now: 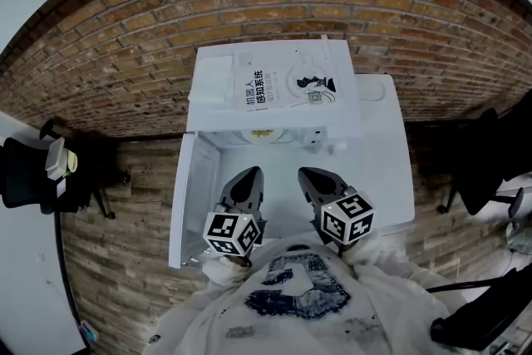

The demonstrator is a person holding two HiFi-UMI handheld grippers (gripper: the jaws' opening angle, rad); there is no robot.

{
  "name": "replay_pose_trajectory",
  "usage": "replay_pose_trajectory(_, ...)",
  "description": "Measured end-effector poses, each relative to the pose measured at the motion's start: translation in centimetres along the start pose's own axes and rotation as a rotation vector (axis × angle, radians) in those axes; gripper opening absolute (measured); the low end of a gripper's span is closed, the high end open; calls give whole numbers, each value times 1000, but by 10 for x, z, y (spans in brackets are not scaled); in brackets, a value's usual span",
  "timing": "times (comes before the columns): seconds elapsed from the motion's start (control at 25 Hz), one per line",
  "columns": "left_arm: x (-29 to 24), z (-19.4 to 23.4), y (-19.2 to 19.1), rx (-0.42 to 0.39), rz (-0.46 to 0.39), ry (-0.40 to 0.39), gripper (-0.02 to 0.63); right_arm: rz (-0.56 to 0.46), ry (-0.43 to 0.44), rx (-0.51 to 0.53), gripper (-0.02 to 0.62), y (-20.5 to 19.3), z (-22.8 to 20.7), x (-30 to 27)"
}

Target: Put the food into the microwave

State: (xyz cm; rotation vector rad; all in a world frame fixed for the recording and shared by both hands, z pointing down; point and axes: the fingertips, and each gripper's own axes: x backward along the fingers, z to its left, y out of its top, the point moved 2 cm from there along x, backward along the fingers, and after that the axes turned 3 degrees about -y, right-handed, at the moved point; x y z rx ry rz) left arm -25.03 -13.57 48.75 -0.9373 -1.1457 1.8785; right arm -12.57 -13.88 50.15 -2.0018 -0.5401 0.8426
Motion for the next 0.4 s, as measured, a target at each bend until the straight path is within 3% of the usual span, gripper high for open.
replay_pose_trajectory(0.4,-3,2,0,0,4,-1,8,9,-6,2,13,0,-2,-3)
